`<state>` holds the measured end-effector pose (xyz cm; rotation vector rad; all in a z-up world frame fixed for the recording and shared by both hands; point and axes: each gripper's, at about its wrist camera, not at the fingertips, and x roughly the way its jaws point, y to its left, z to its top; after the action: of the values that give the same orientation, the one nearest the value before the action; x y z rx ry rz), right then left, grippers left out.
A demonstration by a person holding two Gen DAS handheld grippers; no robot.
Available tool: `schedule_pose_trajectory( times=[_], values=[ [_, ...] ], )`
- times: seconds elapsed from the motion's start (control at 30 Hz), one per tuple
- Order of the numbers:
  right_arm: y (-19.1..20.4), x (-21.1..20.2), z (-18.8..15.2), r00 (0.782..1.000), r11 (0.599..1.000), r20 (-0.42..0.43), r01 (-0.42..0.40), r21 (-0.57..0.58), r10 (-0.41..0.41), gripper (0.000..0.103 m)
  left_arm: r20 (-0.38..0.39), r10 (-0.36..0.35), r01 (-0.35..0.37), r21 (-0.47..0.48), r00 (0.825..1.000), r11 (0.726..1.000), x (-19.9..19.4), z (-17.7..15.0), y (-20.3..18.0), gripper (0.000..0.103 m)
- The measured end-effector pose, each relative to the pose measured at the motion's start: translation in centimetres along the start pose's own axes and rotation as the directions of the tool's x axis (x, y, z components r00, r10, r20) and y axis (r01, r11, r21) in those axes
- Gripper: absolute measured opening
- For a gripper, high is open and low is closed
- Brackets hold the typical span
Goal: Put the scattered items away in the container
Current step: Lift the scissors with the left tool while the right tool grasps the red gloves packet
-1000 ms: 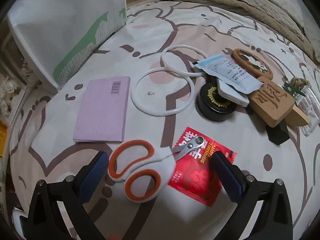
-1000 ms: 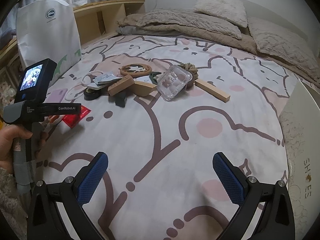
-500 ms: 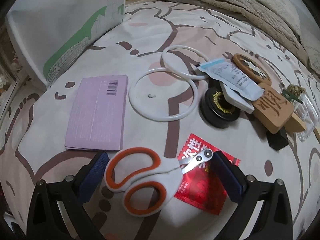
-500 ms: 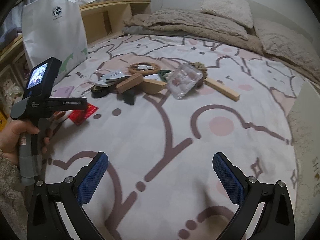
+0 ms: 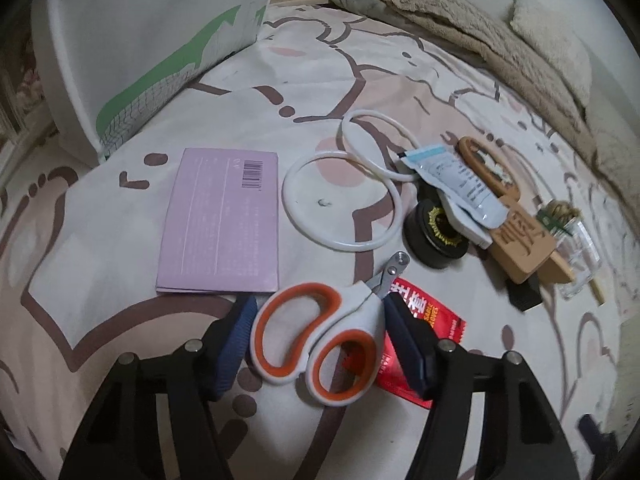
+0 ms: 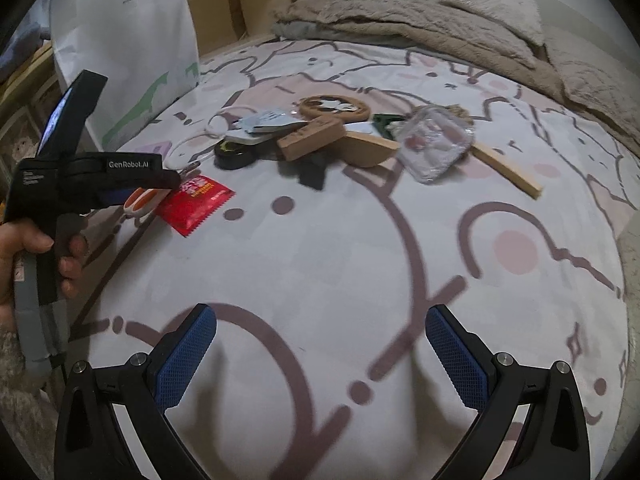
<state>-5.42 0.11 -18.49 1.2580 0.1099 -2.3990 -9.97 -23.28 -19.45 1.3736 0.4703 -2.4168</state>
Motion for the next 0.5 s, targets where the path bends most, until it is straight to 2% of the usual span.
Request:
schedule_pose_trajectory(
  times=[0.27,0.5],
  values=[
    [2.5,2.1,2.7,0.998,0.998,-0.027,-0.052,0.038,0.053,0.103,0.025,-0.078,0.081,-0.116,0.997,0.99,-1.7,0.7,3.0,0.065],
    [6.0,4.8,5.6,0.996,0.998,-0.06,-0.06,-0.02,0.058,0.103,0.071,-0.096,0.108,-0.198,0.993,0.974,-3.0,1.4,5.4,0.065]
  ],
)
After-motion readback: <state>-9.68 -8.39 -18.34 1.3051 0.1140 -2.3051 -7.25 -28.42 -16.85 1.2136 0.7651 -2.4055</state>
